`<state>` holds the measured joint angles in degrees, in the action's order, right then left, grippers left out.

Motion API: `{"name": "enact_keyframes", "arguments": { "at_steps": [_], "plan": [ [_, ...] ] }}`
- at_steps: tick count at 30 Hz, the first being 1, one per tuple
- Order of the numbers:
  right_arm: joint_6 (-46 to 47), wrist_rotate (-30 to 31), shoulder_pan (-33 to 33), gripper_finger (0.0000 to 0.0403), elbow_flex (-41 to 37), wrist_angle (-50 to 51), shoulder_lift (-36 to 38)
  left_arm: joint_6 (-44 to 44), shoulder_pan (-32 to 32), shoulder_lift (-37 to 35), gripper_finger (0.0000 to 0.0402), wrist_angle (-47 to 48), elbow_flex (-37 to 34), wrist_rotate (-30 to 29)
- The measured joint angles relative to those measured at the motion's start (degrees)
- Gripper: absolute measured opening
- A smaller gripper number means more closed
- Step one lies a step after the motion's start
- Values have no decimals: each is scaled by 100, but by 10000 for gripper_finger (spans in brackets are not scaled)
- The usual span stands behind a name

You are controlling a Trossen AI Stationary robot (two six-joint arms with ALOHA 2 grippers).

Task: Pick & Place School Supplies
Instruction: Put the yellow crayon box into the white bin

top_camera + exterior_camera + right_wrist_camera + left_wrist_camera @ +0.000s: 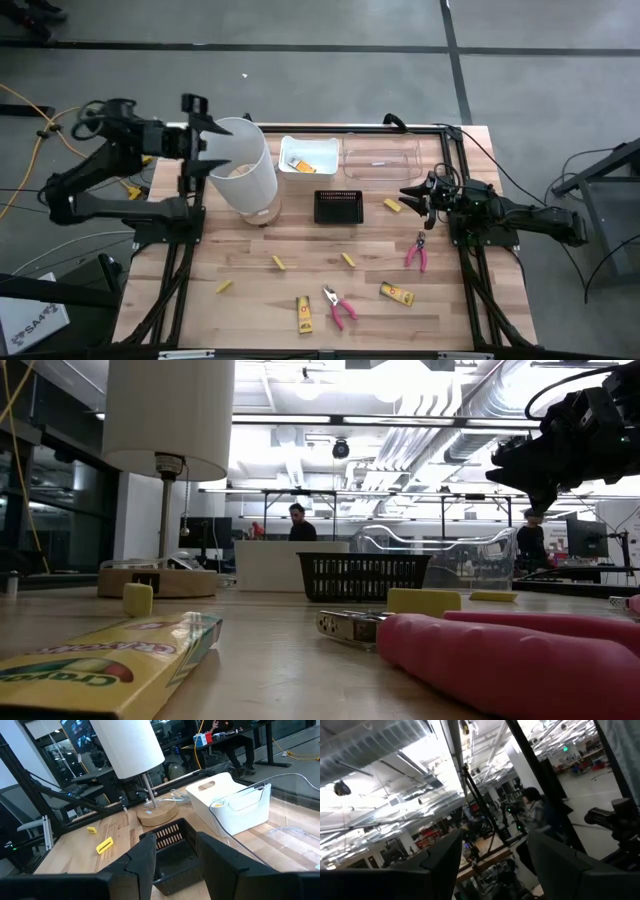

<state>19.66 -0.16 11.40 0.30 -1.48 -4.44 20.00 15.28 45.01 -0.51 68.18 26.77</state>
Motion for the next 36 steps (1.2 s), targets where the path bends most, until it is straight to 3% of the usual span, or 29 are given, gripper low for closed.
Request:
{"name": "enact_keyframes", "arguments": {
  "at_steps": [6,15,19,30,36],
  "plan": [
    [-1,-1,0,133,1,0,0,803,-1390,234,220,15,0,-1523],
    [-2,1,0,133,-1,0,1,1907,-3881,588,220,-153,0,-4714],
    [-2,1,1,133,1,0,0,2053,-4674,925,220,-377,-6,-5847],
    [-1,0,1,133,-1,0,0,1188,-5537,1829,220,-231,-7,-7899],
    [-1,-1,0,133,-1,0,-1,-354,-5527,2133,220,869,-7,-8105]
  ]
}}
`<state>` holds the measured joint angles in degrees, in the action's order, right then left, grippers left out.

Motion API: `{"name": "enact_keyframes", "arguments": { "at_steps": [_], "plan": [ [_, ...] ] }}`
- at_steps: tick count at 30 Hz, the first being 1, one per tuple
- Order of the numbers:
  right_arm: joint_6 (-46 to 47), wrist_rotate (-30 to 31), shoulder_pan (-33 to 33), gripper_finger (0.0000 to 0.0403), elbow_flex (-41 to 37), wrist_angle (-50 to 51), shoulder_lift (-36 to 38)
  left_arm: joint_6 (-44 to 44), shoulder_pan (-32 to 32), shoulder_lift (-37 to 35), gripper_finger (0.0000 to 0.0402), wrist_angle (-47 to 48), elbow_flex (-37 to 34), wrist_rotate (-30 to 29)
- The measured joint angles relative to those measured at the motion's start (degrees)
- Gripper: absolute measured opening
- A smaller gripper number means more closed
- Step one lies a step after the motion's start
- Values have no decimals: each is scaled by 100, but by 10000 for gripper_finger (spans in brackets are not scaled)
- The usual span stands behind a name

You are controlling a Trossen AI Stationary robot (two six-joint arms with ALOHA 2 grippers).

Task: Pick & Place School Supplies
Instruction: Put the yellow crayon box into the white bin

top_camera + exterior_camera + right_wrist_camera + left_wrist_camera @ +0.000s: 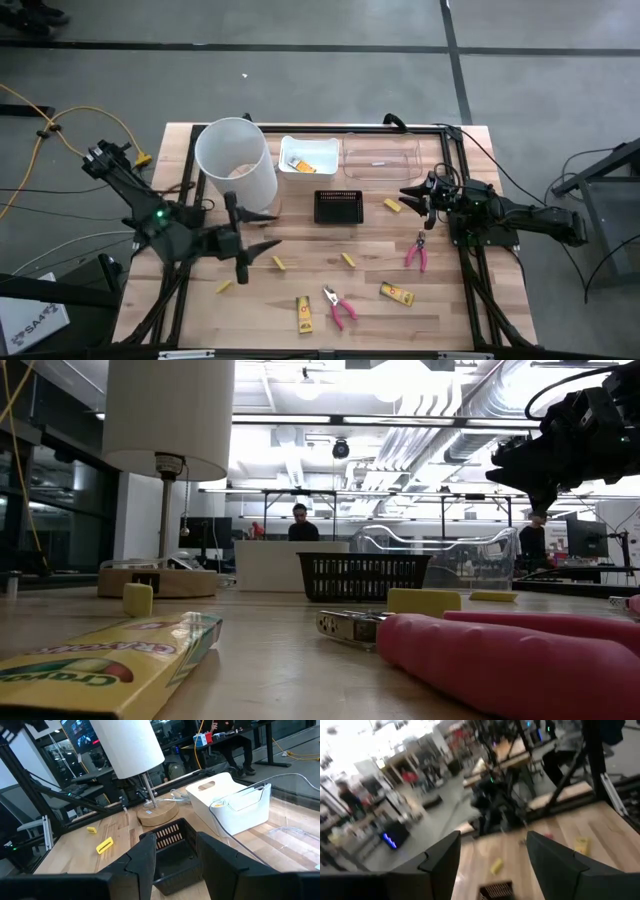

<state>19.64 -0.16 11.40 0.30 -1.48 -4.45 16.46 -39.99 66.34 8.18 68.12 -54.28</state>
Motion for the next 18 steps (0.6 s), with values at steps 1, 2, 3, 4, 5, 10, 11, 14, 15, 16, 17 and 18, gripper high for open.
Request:
{"name": "enact_keyframes", "arguments": {
  "at_steps": [1,2,3,4,5,10,11,14,15,16,17,18],
  "plan": [
    [2,1,2,133,2,0,0,-181,17,44,220,109,0,2],
    [2,0,0,133,0,0,0,-306,20,98,220,209,0,14],
    [2,2,2,133,1,0,1,-401,14,137,220,304,0,36],
    [2,0,0,133,0,0,2,-507,-10,187,220,377,0,76],
    [0,2,0,133,0,0,0,-613,-34,240,220,451,0,126],
    [1,0,0,133,1,0,1,-1148,-216,607,220,768,0,205],
    [0,1,1,133,1,0,0,-1257,-253,681,220,791,0,204],
    [2,2,2,133,2,0,0,-1605,-334,910,220,923,0,148],
    [0,2,2,133,1,0,1,-1765,-355,981,220,1014,0,127],
    [2,1,1,133,0,0,0,-1942,-369,1049,220,1112,0,92],
    [1,0,0,133,0,0,0,-2154,-378,1103,220,1211,0,45],
    [0,1,1,133,0,0,2,-2415,-380,1147,220,1349,0,12]
  ]
}}
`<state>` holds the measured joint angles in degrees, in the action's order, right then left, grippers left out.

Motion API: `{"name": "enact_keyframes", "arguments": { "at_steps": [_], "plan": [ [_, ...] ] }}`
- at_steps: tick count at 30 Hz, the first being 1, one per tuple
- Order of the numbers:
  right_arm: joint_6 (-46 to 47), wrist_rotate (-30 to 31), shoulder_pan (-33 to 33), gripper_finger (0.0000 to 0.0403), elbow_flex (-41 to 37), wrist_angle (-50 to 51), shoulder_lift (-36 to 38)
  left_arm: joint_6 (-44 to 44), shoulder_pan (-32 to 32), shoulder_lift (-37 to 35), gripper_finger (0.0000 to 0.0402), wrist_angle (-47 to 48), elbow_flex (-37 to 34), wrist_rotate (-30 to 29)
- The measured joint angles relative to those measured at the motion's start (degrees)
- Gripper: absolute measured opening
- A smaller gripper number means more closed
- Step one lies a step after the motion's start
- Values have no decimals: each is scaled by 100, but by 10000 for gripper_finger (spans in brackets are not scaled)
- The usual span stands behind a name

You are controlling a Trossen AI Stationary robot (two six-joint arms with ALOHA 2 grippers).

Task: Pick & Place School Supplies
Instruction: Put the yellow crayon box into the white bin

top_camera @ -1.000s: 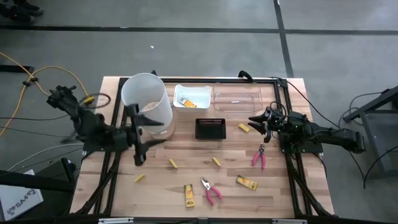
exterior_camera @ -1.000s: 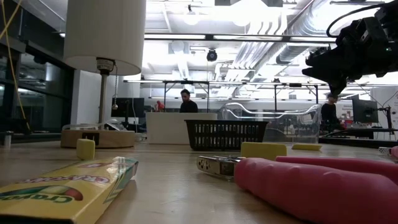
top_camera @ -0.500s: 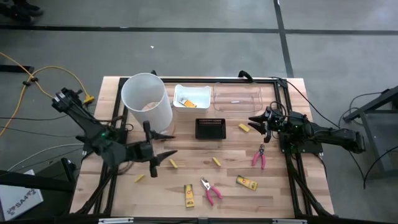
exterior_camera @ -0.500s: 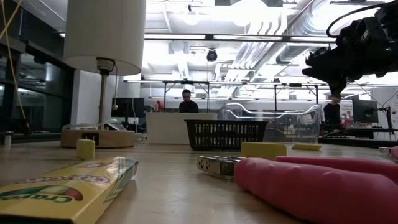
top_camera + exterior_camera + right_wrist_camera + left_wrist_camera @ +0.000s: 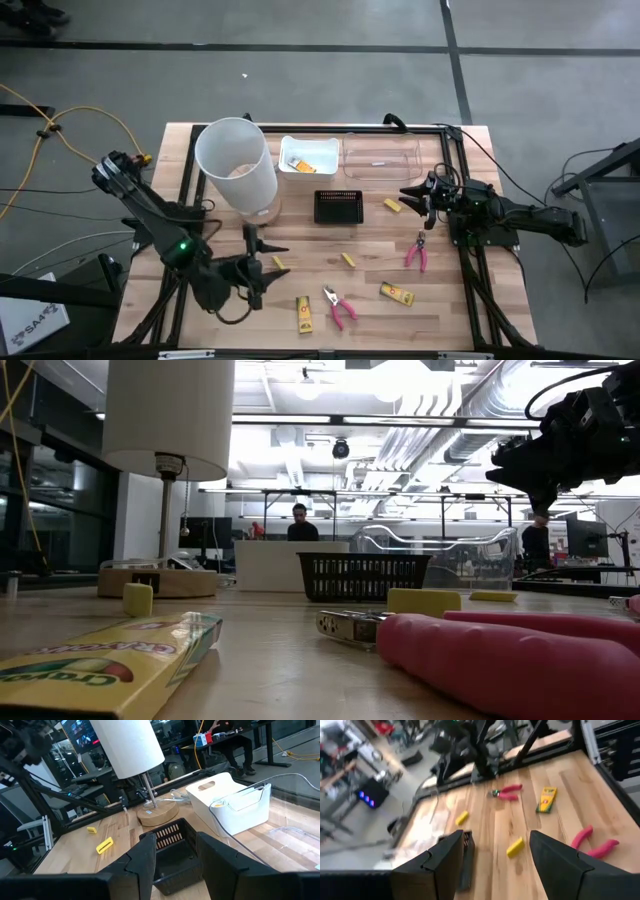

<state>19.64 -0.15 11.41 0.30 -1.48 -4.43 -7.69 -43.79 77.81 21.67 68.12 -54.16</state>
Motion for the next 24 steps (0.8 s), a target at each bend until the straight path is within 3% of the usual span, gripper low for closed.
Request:
{"name": "enact_keyframes", "arguments": {
  "at_steps": [13,24],
  "plan": [
    [2,-1,1,133,0,0,-2,-2131,17,523,220,1038,0,196],
    [2,-1,-1,133,0,0,-2,-2539,15,793,220,1135,0,1355]
  ]
}}
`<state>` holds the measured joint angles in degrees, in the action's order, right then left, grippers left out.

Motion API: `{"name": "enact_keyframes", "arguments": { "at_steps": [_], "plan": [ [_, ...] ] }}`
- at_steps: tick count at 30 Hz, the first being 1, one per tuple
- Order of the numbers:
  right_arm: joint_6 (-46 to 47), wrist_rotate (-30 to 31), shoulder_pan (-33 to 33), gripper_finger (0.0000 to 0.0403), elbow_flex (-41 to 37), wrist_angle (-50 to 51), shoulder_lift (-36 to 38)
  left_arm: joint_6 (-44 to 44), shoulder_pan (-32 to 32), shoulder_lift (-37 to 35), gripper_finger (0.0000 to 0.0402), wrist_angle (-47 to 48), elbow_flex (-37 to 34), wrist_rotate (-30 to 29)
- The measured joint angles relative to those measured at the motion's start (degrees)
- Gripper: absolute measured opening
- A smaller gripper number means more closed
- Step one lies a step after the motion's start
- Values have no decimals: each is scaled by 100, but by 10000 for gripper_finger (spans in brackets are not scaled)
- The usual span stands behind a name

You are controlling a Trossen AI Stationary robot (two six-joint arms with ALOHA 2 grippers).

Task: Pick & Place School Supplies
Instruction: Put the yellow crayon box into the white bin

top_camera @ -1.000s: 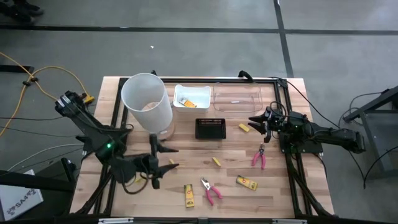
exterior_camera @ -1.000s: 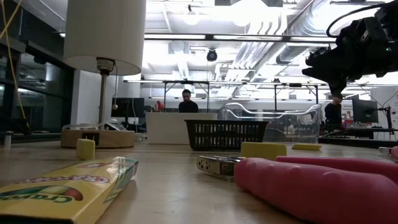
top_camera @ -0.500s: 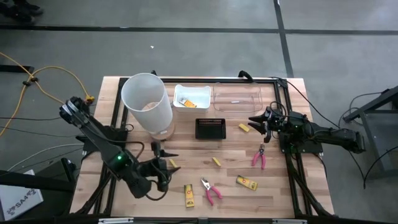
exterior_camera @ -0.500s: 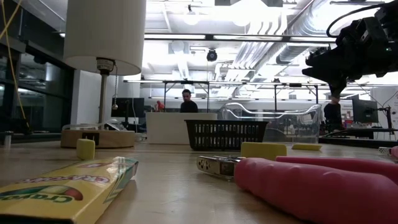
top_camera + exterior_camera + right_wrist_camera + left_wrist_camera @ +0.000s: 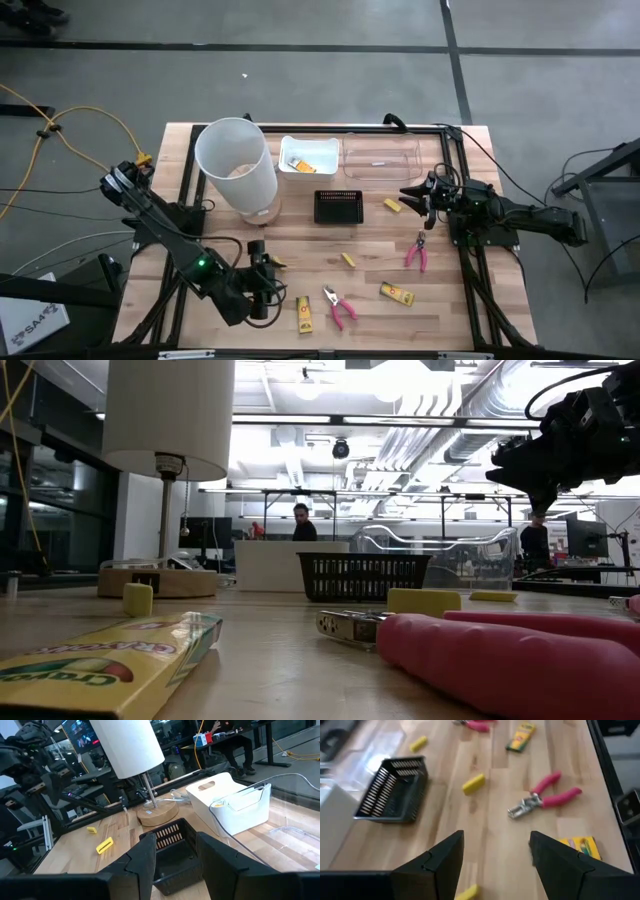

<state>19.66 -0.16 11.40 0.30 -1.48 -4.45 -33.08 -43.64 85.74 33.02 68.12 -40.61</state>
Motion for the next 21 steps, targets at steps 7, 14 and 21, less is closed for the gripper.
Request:
{"name": "enact_keyframes", "arguments": {
  "at_steps": [7,14,21],
  "plan": [
    [0,0,0,133,2,0,0,240,0,19,220,-10,0,459],
    [-2,0,0,133,2,0,1,954,87,302,220,-89,0,1122],
    [-1,1,1,133,0,0,1,1853,233,618,220,-774,0,1417]
  ]
}}
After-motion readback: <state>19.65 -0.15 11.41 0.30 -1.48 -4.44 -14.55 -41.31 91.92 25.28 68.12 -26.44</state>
